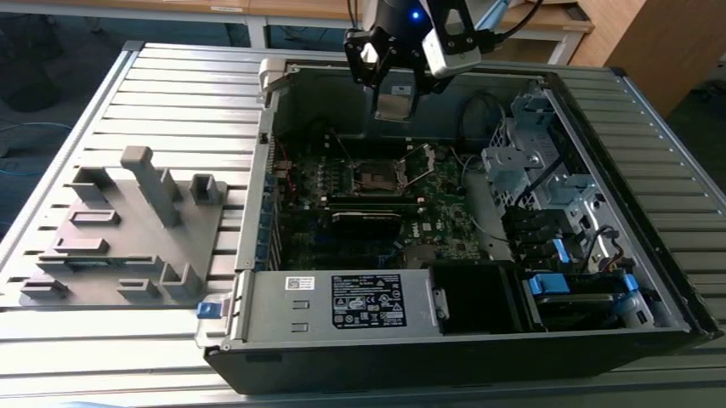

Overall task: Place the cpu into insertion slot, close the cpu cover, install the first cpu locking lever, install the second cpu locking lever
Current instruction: 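Place the cpu into insertion slot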

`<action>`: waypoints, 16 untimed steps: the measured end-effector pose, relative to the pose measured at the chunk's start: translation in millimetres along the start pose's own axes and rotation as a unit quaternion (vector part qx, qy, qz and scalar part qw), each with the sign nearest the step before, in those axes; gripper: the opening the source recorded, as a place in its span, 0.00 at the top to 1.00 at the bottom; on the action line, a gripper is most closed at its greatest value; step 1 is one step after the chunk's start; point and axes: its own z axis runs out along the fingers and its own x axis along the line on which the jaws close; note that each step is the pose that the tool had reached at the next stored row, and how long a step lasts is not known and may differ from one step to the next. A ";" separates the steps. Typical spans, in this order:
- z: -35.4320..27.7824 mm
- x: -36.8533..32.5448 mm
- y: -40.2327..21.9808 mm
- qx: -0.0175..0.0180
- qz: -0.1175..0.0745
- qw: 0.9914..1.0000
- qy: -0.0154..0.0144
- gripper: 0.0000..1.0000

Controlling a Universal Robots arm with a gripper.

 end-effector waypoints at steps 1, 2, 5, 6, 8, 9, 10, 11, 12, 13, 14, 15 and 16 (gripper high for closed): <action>0.0 0.0 0.0 0.000 0.000 1.000 0.000 0.46; 0.0 0.0 0.0 0.000 0.000 1.000 0.000 0.46; 0.0 0.0 0.0 0.000 0.000 1.000 0.000 0.46; 0.1 0.0 0.0 0.000 0.001 1.000 0.000 0.46; 0.1 0.0 0.0 0.000 0.003 1.000 0.000 0.46; 0.2 0.0 0.0 0.000 0.006 1.000 -0.001 0.46; 0.3 0.0 0.0 0.000 0.009 1.000 -0.001 0.46; 0.4 0.0 0.0 0.000 0.014 1.000 -0.001 0.46; 0.4 0.0 0.0 0.000 0.018 1.000 -0.002 0.46; 0.4 0.0 0.0 0.000 0.021 1.000 -0.002 0.46; 0.4 0.0 0.0 0.000 0.021 1.000 -0.002 0.46; 0.5 0.0 0.0 0.000 0.021 1.000 -0.002 0.46; 0.5 0.0 0.0 0.000 0.021 1.000 -0.002 0.46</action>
